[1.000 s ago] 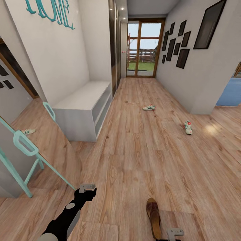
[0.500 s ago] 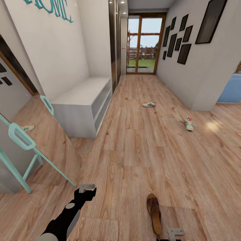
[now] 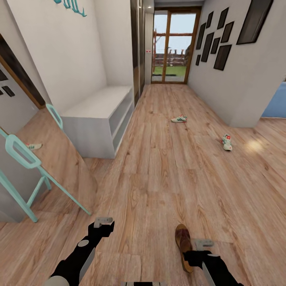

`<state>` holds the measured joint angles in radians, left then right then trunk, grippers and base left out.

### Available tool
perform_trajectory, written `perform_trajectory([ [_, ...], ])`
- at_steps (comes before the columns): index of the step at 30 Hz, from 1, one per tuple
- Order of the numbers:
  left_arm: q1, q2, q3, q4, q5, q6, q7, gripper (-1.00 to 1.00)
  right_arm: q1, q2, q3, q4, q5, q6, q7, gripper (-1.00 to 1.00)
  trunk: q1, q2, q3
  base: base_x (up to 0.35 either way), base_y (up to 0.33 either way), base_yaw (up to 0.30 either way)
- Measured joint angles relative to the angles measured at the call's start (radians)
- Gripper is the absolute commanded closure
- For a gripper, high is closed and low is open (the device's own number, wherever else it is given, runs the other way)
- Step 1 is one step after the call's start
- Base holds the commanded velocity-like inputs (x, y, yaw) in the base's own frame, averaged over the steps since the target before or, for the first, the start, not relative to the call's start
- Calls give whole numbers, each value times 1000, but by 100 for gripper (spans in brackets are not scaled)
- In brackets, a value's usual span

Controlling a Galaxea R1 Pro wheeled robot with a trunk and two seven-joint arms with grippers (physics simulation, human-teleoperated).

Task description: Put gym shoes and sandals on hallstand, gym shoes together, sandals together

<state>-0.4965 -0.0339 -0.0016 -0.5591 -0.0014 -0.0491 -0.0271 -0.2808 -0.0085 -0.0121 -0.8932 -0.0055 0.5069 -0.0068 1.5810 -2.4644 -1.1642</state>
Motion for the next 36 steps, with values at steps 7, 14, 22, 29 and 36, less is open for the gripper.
perform_trajectory([
  [7, 0, 0, -1, 0, 0, 0, 0, -100, -3, 3, 3, 1, 1, -20, 2, -100, 20, -36, -35, 0, 0, 70],
  [14, 0, -1, -2, 0, -1, 0, -1, -100, -3, 2, 4, 3, 6, -174, 2, -100, 23, -37, -74, 0, 0, 73],
  [22, 0, -1, -3, 0, -4, -3, -2, -100, -3, 1, 5, 6, 4, -202, 3, -100, 27, -39, -118, 0, 0, 71],
  [29, 0, -1, -3, 0, -4, -3, -2, -100, -3, 0, 5, 7, -1, -204, 3, -100, 30, -41, -157, 0, 0, 17],
  [36, 0, -1, -3, 0, -4, -3, -2, -100, -3, -1, 4, 6, -1, -204, 3, -100, 33, -43, -195, 0, 0, 2],
])
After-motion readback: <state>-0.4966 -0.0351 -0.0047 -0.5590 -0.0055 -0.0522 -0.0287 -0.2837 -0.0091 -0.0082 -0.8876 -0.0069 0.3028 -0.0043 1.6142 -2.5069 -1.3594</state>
